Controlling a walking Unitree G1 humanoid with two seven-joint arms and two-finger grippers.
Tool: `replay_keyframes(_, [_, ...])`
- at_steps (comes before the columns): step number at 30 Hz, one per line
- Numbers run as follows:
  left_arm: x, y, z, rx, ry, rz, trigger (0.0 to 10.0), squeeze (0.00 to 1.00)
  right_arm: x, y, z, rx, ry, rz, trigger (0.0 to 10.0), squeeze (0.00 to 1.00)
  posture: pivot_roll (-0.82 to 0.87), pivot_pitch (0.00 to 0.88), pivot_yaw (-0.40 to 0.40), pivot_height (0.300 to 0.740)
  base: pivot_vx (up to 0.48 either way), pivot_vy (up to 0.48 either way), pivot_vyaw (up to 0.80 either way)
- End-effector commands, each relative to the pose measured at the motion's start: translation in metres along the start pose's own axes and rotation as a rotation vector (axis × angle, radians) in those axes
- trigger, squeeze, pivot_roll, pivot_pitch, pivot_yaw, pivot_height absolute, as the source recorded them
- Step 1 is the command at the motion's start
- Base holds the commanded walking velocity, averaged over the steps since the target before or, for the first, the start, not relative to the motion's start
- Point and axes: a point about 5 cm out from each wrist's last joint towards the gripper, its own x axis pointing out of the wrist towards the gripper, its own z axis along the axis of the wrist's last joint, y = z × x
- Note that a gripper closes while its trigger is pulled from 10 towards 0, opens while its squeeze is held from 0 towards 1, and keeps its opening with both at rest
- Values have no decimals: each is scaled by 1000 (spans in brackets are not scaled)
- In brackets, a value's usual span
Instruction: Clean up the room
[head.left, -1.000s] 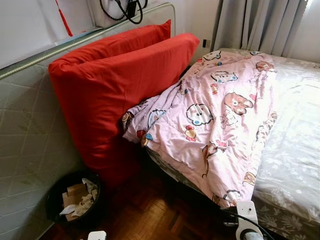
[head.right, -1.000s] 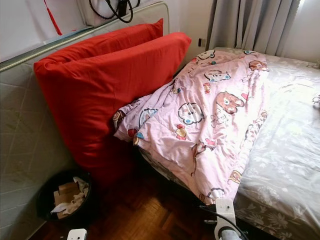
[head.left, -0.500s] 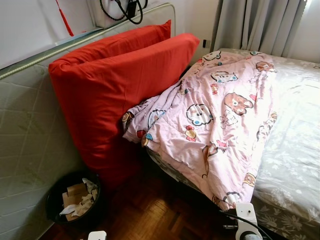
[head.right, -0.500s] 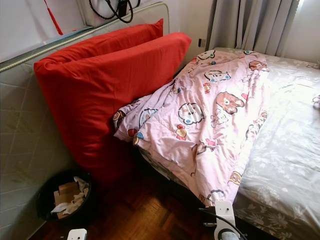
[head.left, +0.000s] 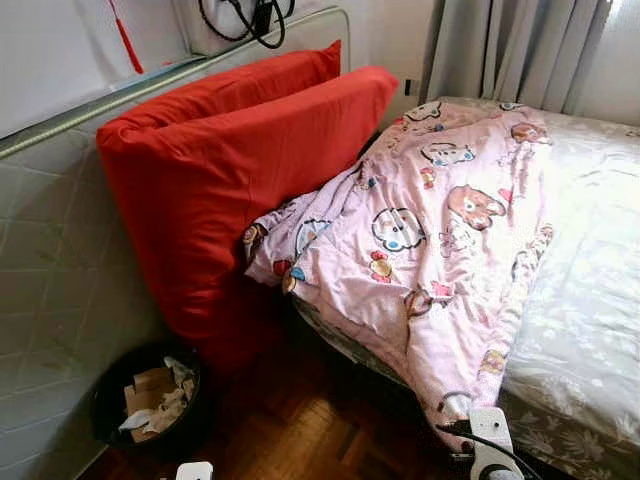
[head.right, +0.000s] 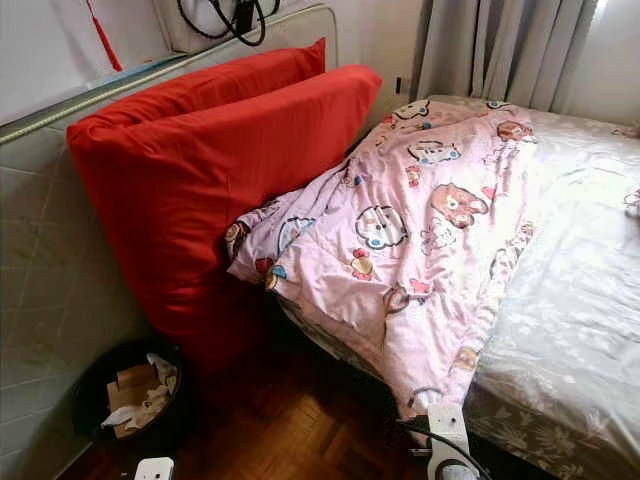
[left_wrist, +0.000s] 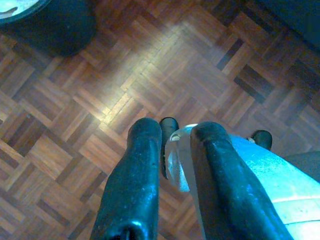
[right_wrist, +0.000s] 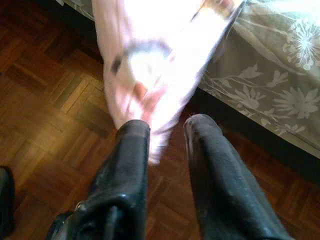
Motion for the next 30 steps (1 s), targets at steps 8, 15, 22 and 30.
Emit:
replay_keyframes(8, [-1, 3, -3, 14, 27, 5, 10000, 0, 0, 5, 0, 3, 16, 11, 10000, 0, 57, 0, 61, 740, 0, 0, 0])
replay_keyframes(15, [1, 2, 0, 14, 25, 3, 10000, 0, 0, 7, 1, 129, -13, 43, 10000, 0, 41, 0, 67, 740, 0, 0, 0])
replay_keyframes(22, [2, 0, 4, 14, 20, -1, 10000, 0, -3, 5, -19, 243, 74, 37, 10000, 0, 41, 0, 63, 740, 0, 0, 0])
replay_keyframes(30, [3, 1, 7, 17, 16, 3, 10000, 0, -11, 4, -52, 272, 178, 15, 10000, 0, 37, 0, 78, 740, 0, 0, 0])
